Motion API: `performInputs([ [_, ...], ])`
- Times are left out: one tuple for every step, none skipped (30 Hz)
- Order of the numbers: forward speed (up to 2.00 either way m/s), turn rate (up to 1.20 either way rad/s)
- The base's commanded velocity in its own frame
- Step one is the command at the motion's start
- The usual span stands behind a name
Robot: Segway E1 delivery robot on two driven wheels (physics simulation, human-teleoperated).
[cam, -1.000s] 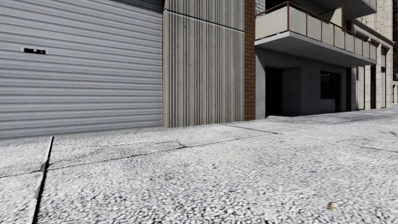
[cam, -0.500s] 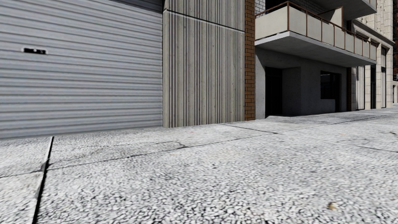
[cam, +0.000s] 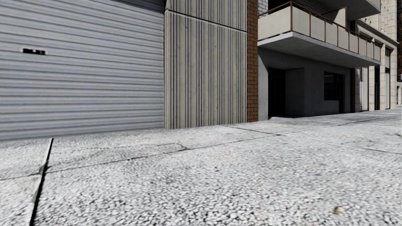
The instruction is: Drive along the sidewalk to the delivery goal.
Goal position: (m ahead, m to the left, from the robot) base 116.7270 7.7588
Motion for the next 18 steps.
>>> performInputs([
  [2.00,0.00],
  [2.00,0.00],
  [2.00,0.00],
  [2.00,0.00],
  [2.00,0.00],
  [2.00,0.00],
  [2.00,0.00],
  [2.00,0.00],
  [2.00,-0.13],
  [2.00,-0.23],
  [2.00,-0.23],
  [2.00,-0.26],
  [2.00,-0.27],
  [2.00,-0.27],
  [2.00,-0.27],
  [2.00,-0.28],
  [2.00,-0.29],
  [2.00,-0.32],
])
